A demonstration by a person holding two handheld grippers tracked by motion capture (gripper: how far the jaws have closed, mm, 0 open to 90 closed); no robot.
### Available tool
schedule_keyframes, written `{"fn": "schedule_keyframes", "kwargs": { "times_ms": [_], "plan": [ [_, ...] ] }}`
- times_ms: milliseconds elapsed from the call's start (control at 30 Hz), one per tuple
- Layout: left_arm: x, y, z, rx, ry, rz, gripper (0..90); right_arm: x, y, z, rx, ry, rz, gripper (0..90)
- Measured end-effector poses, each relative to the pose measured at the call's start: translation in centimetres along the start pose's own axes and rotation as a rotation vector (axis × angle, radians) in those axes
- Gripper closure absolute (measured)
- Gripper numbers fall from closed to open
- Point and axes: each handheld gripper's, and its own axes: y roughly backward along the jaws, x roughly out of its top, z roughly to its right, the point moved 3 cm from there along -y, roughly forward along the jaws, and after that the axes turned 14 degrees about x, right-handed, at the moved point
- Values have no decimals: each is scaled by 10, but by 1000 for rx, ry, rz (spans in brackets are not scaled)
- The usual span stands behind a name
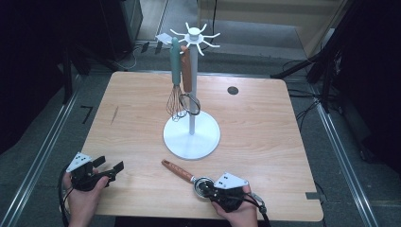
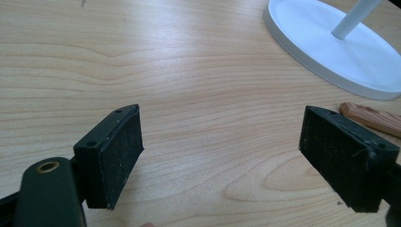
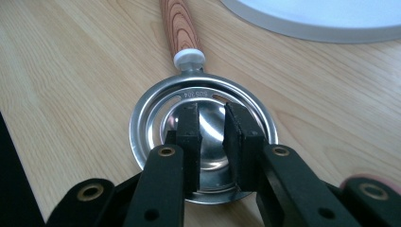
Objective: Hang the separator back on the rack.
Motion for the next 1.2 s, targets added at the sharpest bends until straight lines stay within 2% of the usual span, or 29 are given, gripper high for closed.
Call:
{"fn": "schedule_keyframes", "kwargs": {
  "times_ms": [300, 467, 567, 667, 900, 1033, 1100, 1200],
  "plan": [
    [-2, -2, -1, -30, -2, 18, 138, -11, 15, 7, -12, -5, 8, 772],
    [-2, -2, -2, -40, 8, 21, 139, -14, 23, 8, -25, 18, -12, 766],
    [-3, -3, -3, -39, 12, 19, 139, -16, 27, 9, -20, 10, -16, 759],
    [-3, -3, -2, -40, 11, 18, 139, -16, 30, 10, -4, 3, -11, 710],
    [-4, -5, 2, -43, -19, 21, 140, 0, 45, 14, -17, 18, 42, 641],
    [-4, -4, 4, -43, -36, 24, 140, 21, 51, 18, -27, 46, 49, 603],
    [-4, -4, 4, -45, -40, 25, 139, 29, 52, 18, -22, 57, 39, 596],
    [-4, -4, 4, -46, -38, 27, 139, 42, 48, 17, 7, 82, -23, 584]
  ]
}}
